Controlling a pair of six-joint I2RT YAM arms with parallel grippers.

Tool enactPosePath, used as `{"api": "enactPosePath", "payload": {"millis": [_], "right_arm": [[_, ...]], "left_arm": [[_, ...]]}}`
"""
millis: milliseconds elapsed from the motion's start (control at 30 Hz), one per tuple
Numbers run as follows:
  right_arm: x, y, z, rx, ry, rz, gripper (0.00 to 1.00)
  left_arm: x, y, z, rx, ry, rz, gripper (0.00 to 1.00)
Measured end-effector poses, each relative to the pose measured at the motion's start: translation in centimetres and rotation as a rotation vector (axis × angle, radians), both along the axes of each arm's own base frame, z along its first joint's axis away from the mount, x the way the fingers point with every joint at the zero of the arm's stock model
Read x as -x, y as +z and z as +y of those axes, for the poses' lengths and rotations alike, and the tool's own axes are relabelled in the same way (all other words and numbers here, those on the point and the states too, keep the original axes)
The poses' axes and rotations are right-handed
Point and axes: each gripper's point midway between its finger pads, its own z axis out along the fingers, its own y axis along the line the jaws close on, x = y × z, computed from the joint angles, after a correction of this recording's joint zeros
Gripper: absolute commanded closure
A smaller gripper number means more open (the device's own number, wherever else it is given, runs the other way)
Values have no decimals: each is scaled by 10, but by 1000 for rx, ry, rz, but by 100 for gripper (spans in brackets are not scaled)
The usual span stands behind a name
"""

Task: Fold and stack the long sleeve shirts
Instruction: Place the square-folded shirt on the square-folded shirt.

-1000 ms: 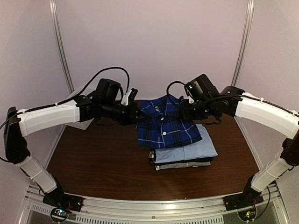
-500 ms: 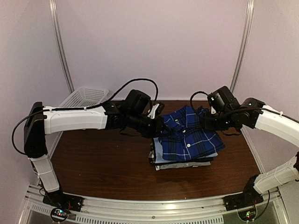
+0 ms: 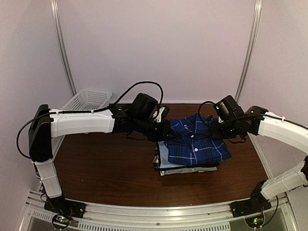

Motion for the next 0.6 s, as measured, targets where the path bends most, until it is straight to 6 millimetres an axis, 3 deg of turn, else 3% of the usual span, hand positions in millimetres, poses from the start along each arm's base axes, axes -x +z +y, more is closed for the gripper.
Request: {"api": "enactPosePath", "payload": {"millis": [133, 333, 400, 600], "right_arm": [[-2, -22, -6, 12, -17, 35, 92], [-4, -41, -20, 27, -45, 66, 57], [-5, -42, -23, 31, -53, 66, 52], [-6, -21, -25, 30, -59, 42, 49]], "left_arm": [[-9, -6, 4, -26, 41, -15, 100], [-19, -26, 11, -68, 77, -8, 100], [-21, -36, 15, -87, 85, 2, 100], [-22, -51, 22, -127, 93, 13, 77]]}}
